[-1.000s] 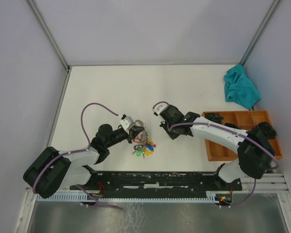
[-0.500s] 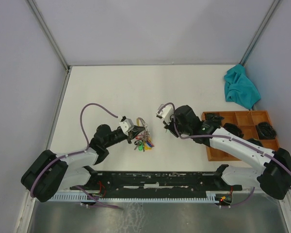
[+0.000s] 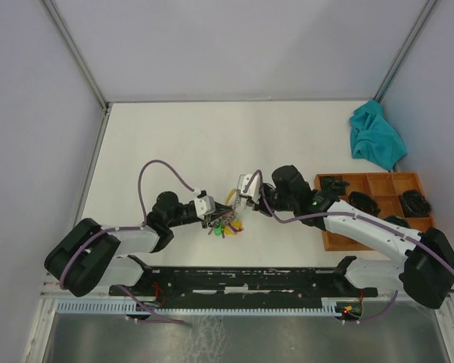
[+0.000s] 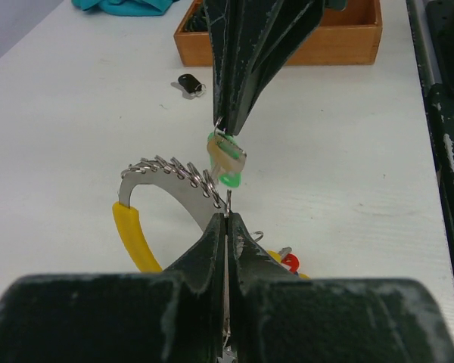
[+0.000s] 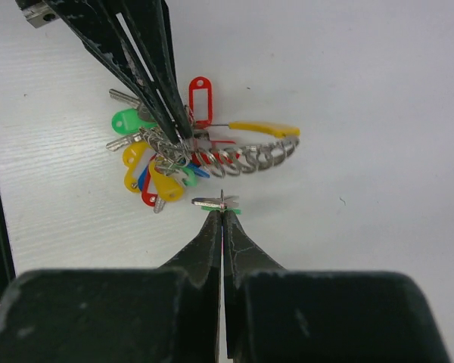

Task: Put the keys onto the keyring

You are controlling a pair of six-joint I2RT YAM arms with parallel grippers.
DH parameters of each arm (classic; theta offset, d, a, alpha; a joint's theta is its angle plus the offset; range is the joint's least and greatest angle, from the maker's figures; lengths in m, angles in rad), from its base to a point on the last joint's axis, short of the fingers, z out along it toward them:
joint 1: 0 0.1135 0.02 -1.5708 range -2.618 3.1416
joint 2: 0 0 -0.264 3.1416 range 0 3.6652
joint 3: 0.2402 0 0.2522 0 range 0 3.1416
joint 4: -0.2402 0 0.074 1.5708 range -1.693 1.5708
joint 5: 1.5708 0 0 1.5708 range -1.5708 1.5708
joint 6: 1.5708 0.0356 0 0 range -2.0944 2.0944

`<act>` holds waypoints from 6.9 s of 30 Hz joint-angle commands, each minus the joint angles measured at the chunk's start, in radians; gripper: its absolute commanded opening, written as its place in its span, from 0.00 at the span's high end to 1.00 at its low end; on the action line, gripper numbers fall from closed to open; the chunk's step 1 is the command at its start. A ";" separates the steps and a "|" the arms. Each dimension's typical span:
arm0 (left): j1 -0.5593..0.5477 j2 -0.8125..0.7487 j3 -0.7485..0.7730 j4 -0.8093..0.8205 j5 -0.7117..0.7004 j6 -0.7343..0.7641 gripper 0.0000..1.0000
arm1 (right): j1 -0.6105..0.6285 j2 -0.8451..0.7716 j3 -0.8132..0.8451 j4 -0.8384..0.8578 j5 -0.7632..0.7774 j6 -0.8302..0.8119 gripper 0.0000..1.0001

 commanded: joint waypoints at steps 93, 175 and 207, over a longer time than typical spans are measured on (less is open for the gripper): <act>0.006 0.009 0.075 0.046 0.148 0.023 0.97 | 0.049 0.012 0.036 0.035 -0.063 -0.103 0.99; 0.005 0.012 0.086 0.036 0.169 0.012 0.97 | 0.055 0.030 0.058 0.008 -0.080 -0.104 0.99; 0.005 0.035 0.101 0.046 0.227 -0.016 0.97 | 0.078 0.040 0.070 0.050 -0.159 -0.107 0.99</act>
